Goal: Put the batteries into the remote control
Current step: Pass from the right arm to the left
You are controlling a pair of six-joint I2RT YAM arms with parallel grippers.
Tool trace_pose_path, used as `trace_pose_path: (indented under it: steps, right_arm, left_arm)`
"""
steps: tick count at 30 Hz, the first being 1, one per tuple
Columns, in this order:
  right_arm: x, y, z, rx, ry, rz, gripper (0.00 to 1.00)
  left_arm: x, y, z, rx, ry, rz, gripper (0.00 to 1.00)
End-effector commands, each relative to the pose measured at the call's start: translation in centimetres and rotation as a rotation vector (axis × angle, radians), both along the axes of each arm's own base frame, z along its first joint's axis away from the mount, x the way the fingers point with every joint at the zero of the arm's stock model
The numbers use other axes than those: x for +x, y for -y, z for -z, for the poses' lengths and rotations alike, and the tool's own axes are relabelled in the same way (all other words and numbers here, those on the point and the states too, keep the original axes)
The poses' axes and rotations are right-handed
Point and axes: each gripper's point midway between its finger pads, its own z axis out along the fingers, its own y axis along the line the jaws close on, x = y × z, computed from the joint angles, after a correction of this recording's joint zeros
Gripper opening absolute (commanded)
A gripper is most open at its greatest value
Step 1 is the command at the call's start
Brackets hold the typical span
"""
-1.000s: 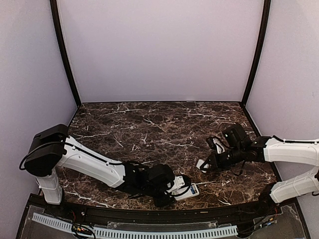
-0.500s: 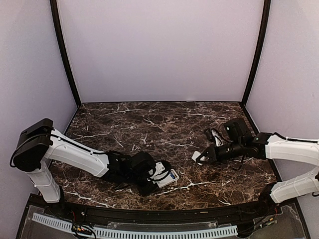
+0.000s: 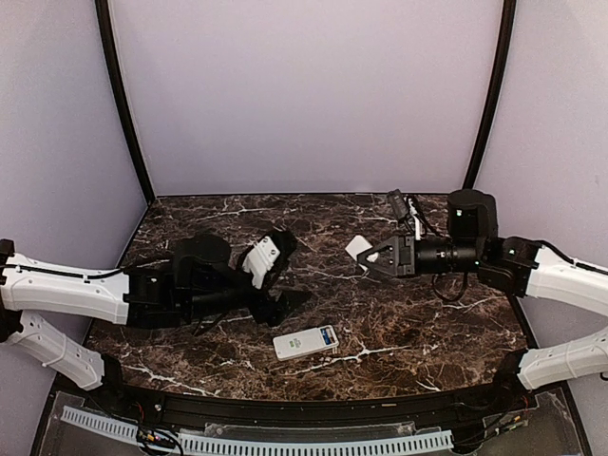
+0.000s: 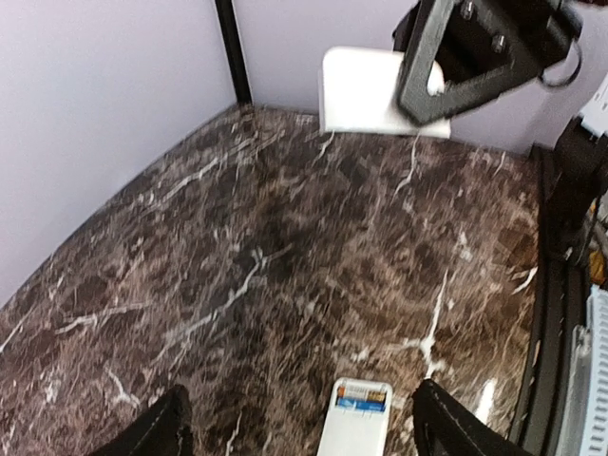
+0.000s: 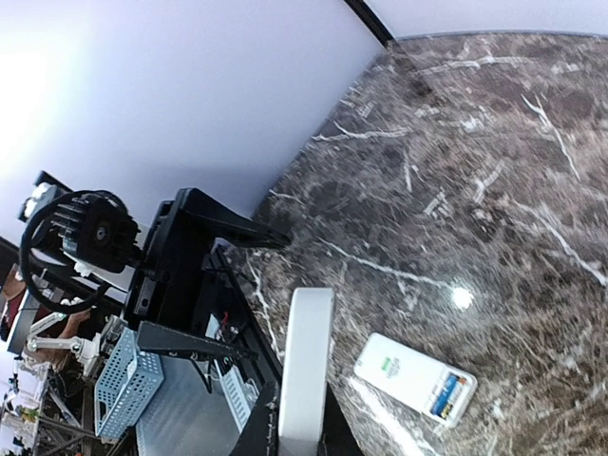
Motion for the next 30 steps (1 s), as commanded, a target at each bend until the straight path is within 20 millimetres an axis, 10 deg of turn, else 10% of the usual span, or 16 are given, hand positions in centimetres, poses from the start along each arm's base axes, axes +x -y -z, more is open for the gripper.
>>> trace_pose_path:
  steps: [1,11,22,30]
  right_arm:
    - [-1.8,-1.7,-8.2,0.216,0.324,-0.118,0.0]
    - [-6.5,-2.8,-15.0,0.351,0.765,-0.349,0.0]
    - [-8.4,-2.8,-15.5,0.396,0.819,-0.445,0.0]
    - [-8.7,-2.7,-15.3,0.397,0.813,-0.45,0.0]
  left_arm:
    - [-2.8,2.7,-6.3,-0.253,-0.037,0.185,0.76]
    - [-6.6,2.8,-17.6,-0.596,-0.022,0.401,0.65]
    - [-8.1,2.8,-21.8,-0.777,0.028,0.514,0.49]
    - [-7.6,4.3,-21.3,-0.75,0.006,0.517,0.35]
